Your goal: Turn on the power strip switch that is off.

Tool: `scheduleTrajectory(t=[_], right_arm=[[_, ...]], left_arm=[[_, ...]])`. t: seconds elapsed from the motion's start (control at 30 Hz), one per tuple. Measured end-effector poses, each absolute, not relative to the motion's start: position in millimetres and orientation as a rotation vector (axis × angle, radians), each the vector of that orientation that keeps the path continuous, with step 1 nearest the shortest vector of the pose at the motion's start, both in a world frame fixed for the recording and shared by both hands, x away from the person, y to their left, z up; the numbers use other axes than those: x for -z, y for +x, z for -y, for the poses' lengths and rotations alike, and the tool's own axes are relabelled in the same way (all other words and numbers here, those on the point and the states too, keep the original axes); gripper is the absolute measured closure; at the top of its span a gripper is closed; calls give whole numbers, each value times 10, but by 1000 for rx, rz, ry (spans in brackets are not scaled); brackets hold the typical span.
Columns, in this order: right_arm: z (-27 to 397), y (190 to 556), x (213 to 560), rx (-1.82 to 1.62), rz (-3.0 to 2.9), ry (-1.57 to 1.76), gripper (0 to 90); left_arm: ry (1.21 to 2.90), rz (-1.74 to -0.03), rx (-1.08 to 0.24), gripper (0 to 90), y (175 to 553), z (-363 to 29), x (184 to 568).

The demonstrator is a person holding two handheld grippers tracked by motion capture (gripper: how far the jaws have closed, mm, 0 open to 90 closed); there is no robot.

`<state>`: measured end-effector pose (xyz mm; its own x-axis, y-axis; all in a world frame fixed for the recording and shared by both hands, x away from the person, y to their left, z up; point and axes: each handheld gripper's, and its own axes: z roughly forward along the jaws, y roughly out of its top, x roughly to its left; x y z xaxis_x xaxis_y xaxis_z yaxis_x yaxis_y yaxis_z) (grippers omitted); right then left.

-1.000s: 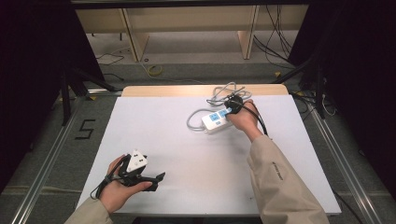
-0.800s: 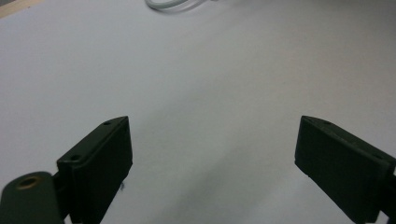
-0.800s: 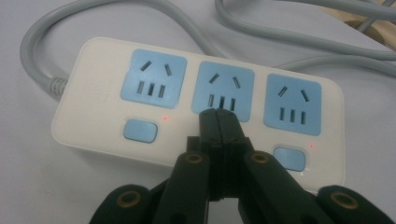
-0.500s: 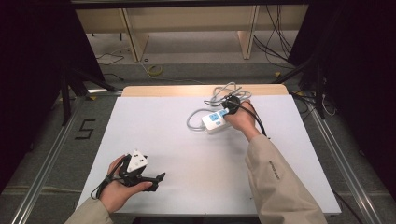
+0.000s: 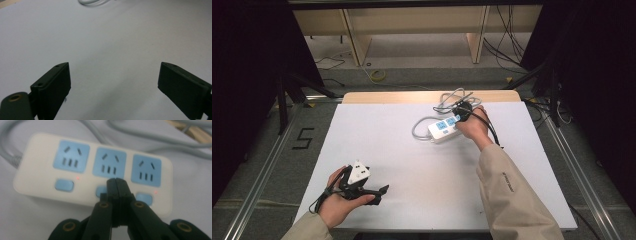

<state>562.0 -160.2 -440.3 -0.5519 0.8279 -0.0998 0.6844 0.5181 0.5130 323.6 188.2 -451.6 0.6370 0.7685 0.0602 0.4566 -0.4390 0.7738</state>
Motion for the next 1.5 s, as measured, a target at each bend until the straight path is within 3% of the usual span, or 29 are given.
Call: scheduleTrajectory(t=[1.5], right_arm=[[1507,5614,4418,-612,-2448,1222,900]], left_arm=[[2104,-948,-526,107,3244,-1872,4523]])
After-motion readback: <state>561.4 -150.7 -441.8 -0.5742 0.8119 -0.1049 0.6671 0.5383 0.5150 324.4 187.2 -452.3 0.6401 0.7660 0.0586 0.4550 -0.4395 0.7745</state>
